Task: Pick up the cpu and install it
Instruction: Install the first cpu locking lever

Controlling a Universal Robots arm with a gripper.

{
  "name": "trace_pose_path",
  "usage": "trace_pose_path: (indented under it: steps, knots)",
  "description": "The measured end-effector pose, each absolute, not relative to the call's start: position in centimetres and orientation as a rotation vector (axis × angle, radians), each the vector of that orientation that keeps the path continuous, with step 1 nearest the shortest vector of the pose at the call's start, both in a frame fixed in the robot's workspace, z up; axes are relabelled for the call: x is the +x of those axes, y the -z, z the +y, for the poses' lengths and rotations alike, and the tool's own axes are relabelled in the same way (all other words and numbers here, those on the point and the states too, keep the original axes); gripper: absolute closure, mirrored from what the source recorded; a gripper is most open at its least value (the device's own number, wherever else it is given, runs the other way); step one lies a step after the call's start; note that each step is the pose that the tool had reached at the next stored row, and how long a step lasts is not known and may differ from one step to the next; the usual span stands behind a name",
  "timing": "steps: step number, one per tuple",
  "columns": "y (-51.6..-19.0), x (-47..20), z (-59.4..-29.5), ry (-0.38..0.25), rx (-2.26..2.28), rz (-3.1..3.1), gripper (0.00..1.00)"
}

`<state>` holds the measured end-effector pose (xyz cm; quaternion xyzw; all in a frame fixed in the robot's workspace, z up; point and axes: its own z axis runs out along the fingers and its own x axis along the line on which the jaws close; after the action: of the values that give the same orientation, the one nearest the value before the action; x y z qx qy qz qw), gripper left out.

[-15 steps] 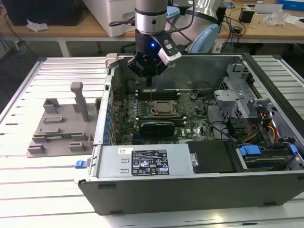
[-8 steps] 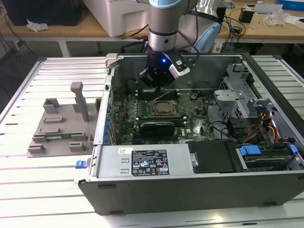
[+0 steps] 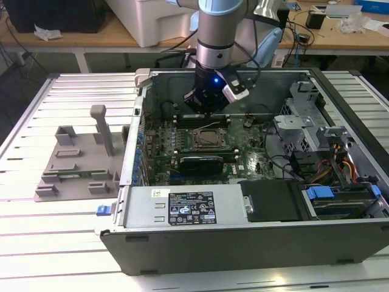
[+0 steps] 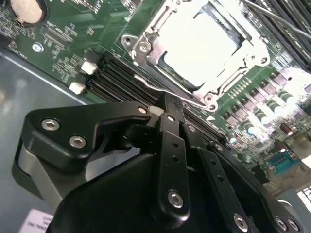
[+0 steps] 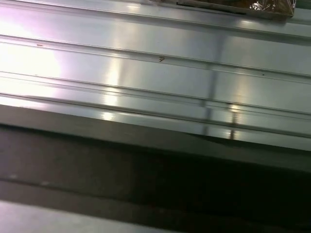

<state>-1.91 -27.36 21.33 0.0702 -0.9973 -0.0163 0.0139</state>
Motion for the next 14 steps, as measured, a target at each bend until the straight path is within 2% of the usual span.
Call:
trace_pose_path:
  steps: [14]
  knots:
    - [-20.1,0.1,-27.4,0.057,0.218,-3.100,0.90]
